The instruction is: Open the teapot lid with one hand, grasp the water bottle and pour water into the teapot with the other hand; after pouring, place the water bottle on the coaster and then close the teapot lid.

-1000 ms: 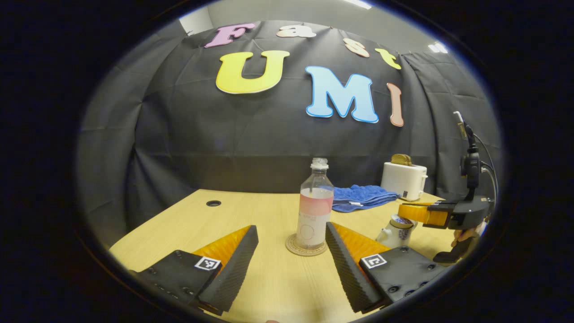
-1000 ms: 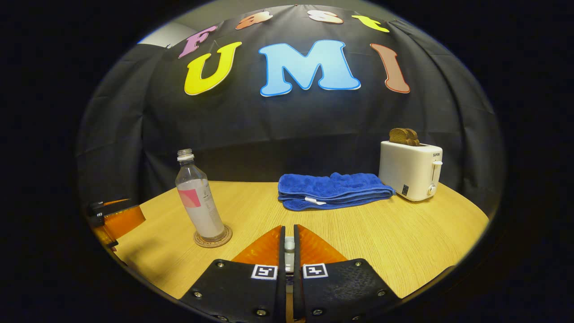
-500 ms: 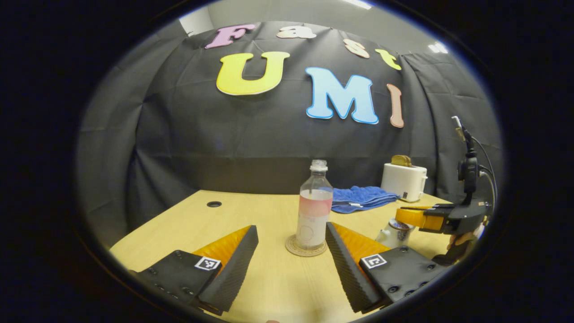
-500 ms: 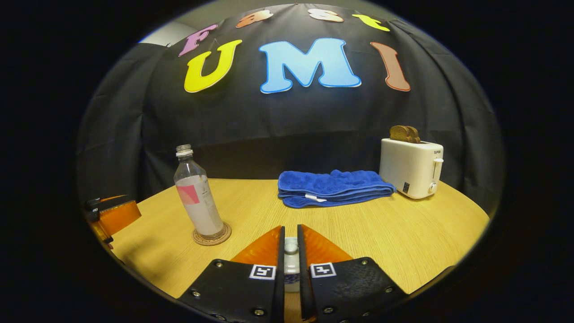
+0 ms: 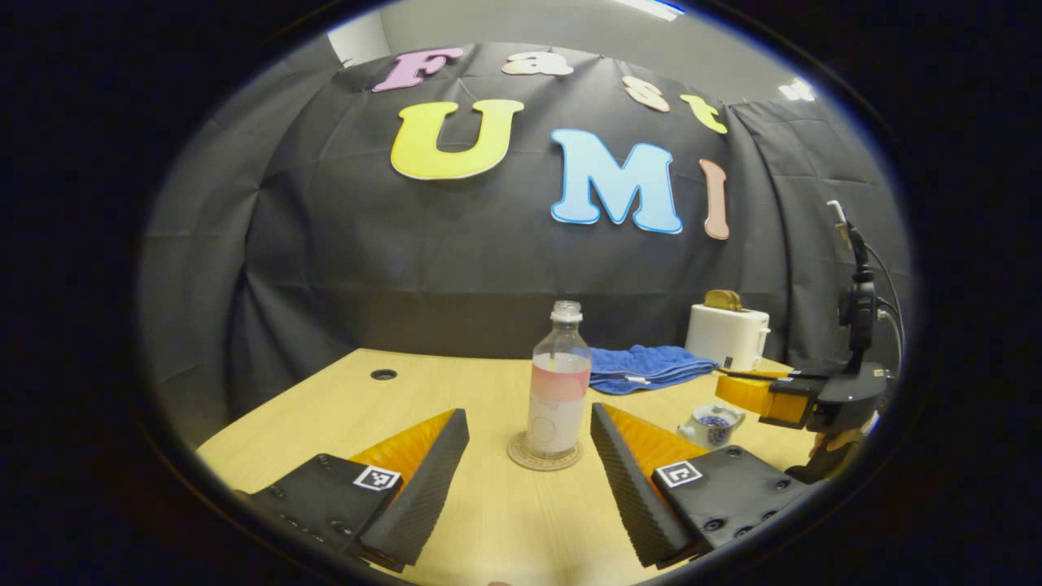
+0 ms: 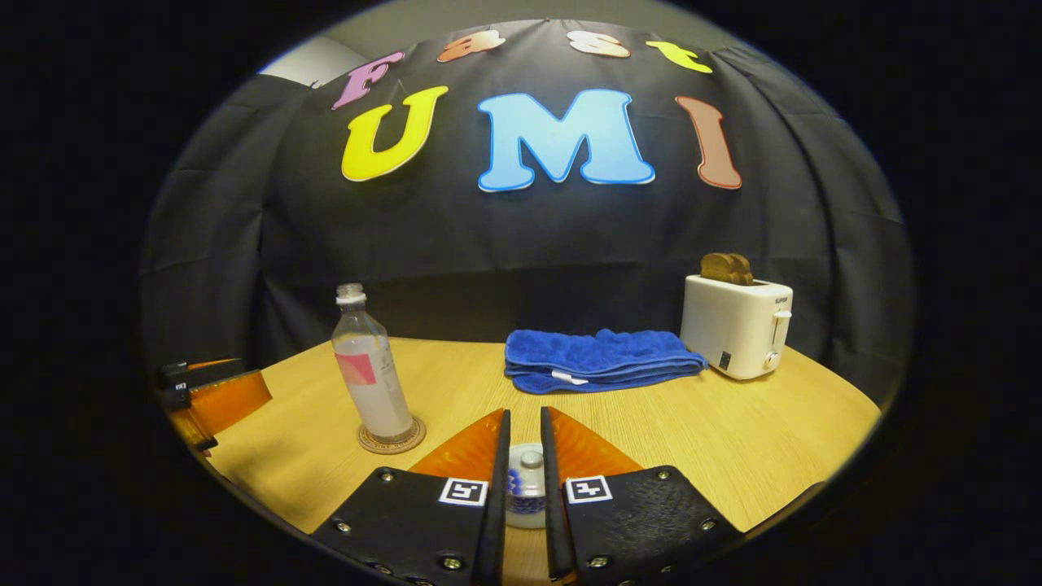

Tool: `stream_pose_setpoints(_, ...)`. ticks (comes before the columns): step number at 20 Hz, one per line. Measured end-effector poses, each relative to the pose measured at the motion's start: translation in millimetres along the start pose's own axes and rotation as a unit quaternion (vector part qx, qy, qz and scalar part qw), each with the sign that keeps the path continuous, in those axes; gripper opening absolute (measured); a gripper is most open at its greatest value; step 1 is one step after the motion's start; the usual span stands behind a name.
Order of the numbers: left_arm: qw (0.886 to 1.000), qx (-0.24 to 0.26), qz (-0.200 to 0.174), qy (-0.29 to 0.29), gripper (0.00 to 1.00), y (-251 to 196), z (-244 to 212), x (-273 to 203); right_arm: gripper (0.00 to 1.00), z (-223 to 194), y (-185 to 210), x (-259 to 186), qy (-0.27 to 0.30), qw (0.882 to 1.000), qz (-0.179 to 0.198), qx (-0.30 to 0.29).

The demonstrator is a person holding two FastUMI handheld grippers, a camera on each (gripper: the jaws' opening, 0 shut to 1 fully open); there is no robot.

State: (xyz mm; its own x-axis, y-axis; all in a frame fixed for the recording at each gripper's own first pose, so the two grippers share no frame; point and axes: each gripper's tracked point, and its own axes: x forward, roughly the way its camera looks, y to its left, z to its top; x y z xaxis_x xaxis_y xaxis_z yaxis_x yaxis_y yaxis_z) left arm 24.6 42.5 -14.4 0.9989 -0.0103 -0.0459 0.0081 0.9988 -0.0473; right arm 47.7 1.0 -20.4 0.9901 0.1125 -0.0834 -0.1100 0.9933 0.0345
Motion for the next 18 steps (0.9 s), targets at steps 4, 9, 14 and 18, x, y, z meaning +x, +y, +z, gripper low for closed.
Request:
stream_pose_setpoints(4,1.000,0.003,0.009,-0.016,1.00,-1,17,-15,0.21,25,17,-37,-0.039,0.999,-0.001,-0.009)
stream_pose_setpoints(9,0.999,-0.006,0.018,-0.032,1.00,-13,21,-45,0.21,35,40,-80,-0.068,0.997,0.003,-0.019)
stream_pose_setpoints(14,0.999,0.004,0.021,-0.044,1.00,-23,14,-66,0.21,20,51,-100,-0.068,0.998,0.005,-0.015)
stream_pose_setpoints(18,0.998,0.007,0.025,-0.052,1.00,-27,13,-80,0.21,11,49,-106,-0.067,0.998,-0.001,-0.009)
